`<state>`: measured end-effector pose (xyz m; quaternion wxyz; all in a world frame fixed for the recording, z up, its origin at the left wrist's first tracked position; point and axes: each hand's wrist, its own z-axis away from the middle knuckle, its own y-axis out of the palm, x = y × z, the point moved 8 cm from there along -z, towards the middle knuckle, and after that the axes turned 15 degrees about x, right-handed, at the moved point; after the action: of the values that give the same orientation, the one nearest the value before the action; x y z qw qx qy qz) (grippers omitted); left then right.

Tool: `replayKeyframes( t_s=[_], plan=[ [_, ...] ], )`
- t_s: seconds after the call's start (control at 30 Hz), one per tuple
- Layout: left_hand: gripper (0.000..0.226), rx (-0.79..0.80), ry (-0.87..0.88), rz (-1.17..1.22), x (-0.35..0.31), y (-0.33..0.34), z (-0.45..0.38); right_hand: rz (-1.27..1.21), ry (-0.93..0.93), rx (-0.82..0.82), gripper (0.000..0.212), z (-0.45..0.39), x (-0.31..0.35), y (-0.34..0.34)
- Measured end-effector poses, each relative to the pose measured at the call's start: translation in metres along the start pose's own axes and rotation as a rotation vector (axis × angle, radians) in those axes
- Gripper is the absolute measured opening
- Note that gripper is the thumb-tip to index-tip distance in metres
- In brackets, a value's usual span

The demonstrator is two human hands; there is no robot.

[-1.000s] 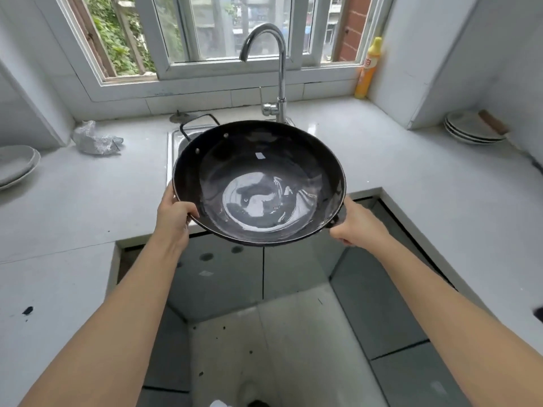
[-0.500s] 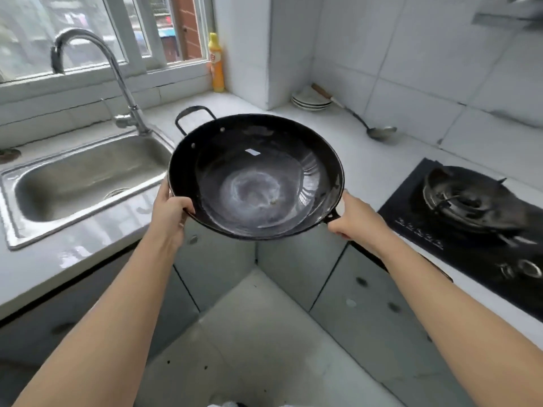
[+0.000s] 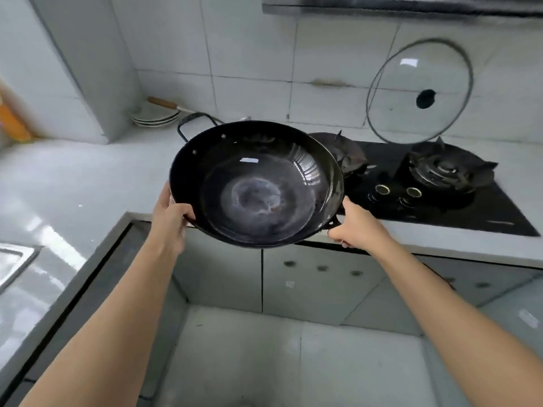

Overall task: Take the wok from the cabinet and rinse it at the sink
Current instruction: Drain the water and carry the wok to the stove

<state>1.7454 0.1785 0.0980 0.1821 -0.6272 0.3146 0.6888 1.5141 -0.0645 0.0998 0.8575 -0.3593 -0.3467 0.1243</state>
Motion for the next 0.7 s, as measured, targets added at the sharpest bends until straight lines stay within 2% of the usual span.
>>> replayKeyframes(
  t_s=[0.1,0.2,0.37,0.53,0.7],
  plan=[
    [0.070,0.094,-0.057,-0.006,0.002,0.028,-0.029,-0.079,0.089,-0.072,0.090,0.018,-0.023,-0.006],
    [0.071,0.225,-0.095,0.001,0.006,0.063,-0.048,-0.144,0.182,-0.165,0.084,0.041,-0.048,-0.008],
    [0.080,0.441,-0.129,-0.003,0.020,0.124,-0.064,-0.308,0.286,-0.317,0.058,0.084,-0.091,-0.005],
    [0.086,0.674,-0.185,-0.032,0.045,0.194,-0.064,-0.420,0.437,-0.413,0.069,0.131,-0.140,0.010],
    [0.089,0.820,-0.235,0.004,0.067,0.262,-0.048,-0.521,0.556,-0.493,0.060,0.184,-0.177,0.024]
  ],
)
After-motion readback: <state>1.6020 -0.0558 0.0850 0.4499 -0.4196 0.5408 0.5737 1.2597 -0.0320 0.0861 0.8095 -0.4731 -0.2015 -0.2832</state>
